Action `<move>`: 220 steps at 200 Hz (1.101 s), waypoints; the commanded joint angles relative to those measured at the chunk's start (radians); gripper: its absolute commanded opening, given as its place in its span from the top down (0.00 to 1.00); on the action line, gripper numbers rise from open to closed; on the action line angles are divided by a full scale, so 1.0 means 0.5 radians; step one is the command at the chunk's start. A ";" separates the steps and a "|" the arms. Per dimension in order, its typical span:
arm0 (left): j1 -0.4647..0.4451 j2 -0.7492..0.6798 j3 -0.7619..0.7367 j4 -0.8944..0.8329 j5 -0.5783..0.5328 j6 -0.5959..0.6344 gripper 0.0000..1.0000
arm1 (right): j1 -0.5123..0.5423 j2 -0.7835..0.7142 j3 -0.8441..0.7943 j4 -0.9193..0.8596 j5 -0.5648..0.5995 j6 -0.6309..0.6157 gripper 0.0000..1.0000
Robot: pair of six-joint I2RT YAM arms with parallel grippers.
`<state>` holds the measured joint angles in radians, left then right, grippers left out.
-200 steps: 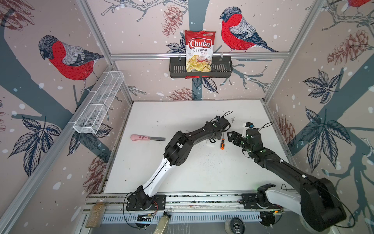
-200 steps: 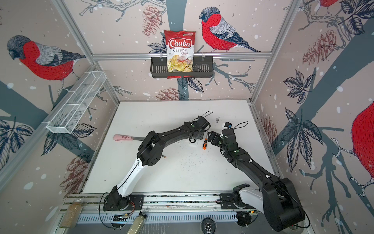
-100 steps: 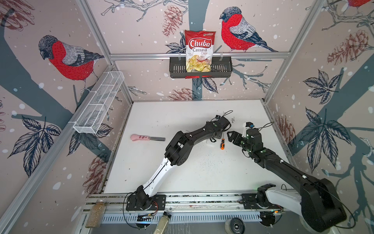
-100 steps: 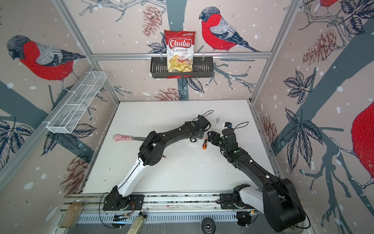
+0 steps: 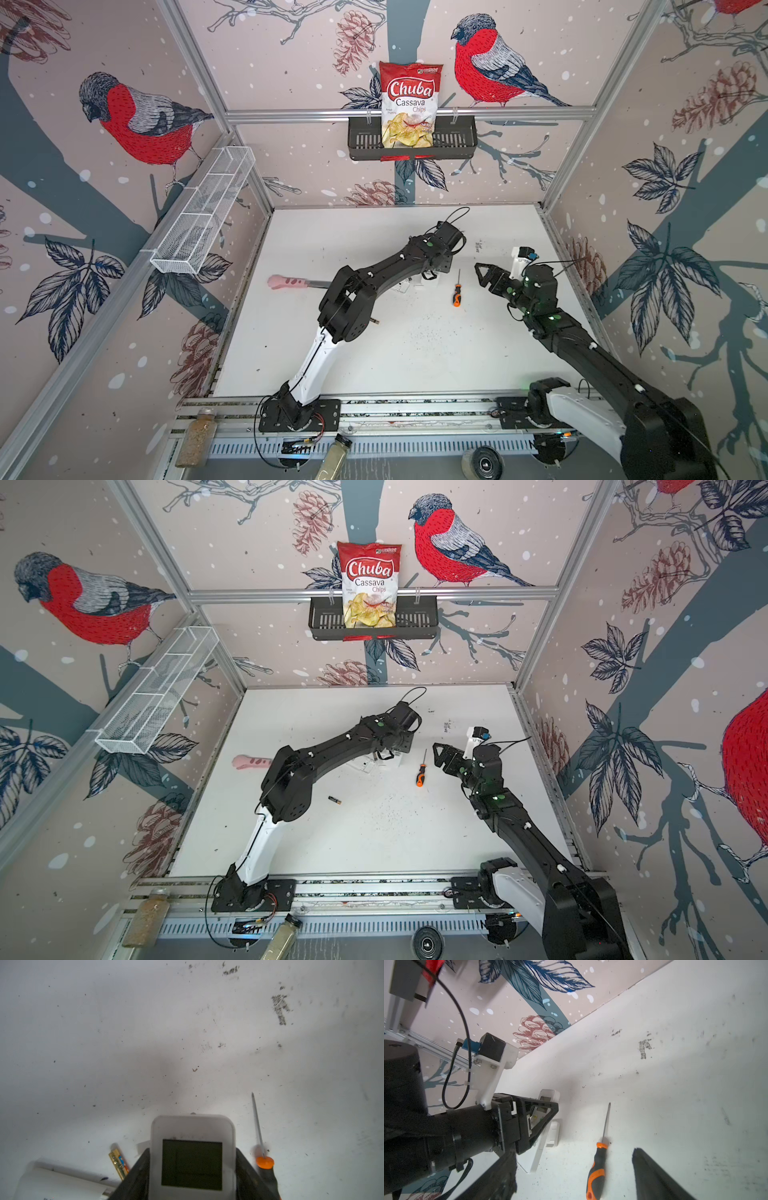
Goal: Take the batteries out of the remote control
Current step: 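Close the left gripper on the display remote and lift it upright, then move the right gripper to the raised remote and grasp its lower end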
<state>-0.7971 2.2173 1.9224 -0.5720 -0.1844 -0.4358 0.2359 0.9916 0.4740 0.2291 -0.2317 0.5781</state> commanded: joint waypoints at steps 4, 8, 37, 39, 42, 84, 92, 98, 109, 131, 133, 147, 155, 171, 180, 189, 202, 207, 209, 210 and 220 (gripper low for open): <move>0.111 -0.193 -0.197 0.284 0.394 0.020 0.55 | -0.041 0.014 -0.001 0.201 -0.262 0.004 0.12; 0.135 -0.228 -0.249 0.337 0.466 0.018 0.55 | -0.043 0.029 0.003 0.219 -0.285 0.013 0.12; 0.354 -0.417 -0.543 0.702 1.103 -0.054 0.56 | -0.045 0.148 0.011 0.481 -0.514 0.130 0.11; 0.367 -0.428 -0.559 0.725 1.135 -0.065 0.56 | -0.043 0.160 0.013 0.498 -0.525 0.139 0.11; 0.387 -0.442 -0.584 0.761 1.182 -0.078 0.56 | -0.042 0.173 0.015 0.524 -0.543 0.151 0.11; 0.570 -0.569 -0.801 1.135 1.674 -0.210 0.57 | -0.022 0.367 0.100 0.833 -0.773 0.249 0.10; 0.608 -0.586 -0.861 1.273 1.784 -0.295 0.57 | -0.008 0.406 0.132 0.868 -0.814 0.249 0.10; 0.636 -0.600 -0.917 1.394 1.860 -0.363 0.57 | 0.004 0.439 0.159 0.888 -0.840 0.249 0.10; 0.683 -0.617 -1.010 1.632 1.982 -0.492 0.58 | 0.029 0.499 0.207 0.921 -0.890 0.246 0.10; 0.739 -0.617 -1.123 2.040 2.176 -0.723 0.58 | 0.064 0.638 0.299 0.989 -1.013 0.264 0.12; 0.743 -0.614 -1.126 2.063 2.192 -0.740 0.58 | 0.069 0.649 0.309 0.998 -1.017 0.266 0.12; 0.759 -0.591 -1.145 2.256 2.276 -0.857 0.58 | 0.098 0.714 0.359 1.042 -1.076 0.273 0.13; 0.765 -0.569 -1.148 2.345 2.315 -0.922 0.59 | 0.117 0.746 0.387 1.057 -1.094 0.268 0.14; 0.780 -0.529 -1.165 2.585 2.383 -1.090 0.59 | 0.164 0.803 0.452 1.038 -1.109 0.233 0.14; 0.793 -0.502 -1.182 2.757 2.420 -1.218 0.59 | 0.186 0.838 0.487 1.017 -1.113 0.216 0.14; 0.804 -0.471 -1.191 2.964 2.453 -1.357 0.59 | 0.199 0.877 0.519 1.014 -1.116 0.215 0.13; 0.821 -0.425 -1.192 3.166 2.490 -1.511 0.60 | 0.211 0.930 0.564 1.020 -1.129 0.221 0.13; 0.824 -0.413 -1.190 3.205 2.496 -1.542 0.61 | 0.215 0.949 0.582 1.023 -1.133 0.223 0.13; 0.826 -0.410 -1.188 3.216 2.498 -1.551 0.61 | 0.217 0.954 0.590 1.023 -1.134 0.224 0.13; 0.827 -0.408 -1.187 3.218 2.499 -1.553 0.61 | 0.218 0.958 0.593 1.023 -1.135 0.224 0.13; 0.827 -0.396 -1.176 3.223 2.507 -1.554 0.61 | 0.224 0.992 0.633 1.023 -1.141 0.226 0.13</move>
<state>-0.3901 2.0071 1.3281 0.8036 1.0100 -1.0851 0.3401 1.4593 0.7517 0.7017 -0.7723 0.7021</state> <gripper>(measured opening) 0.559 0.869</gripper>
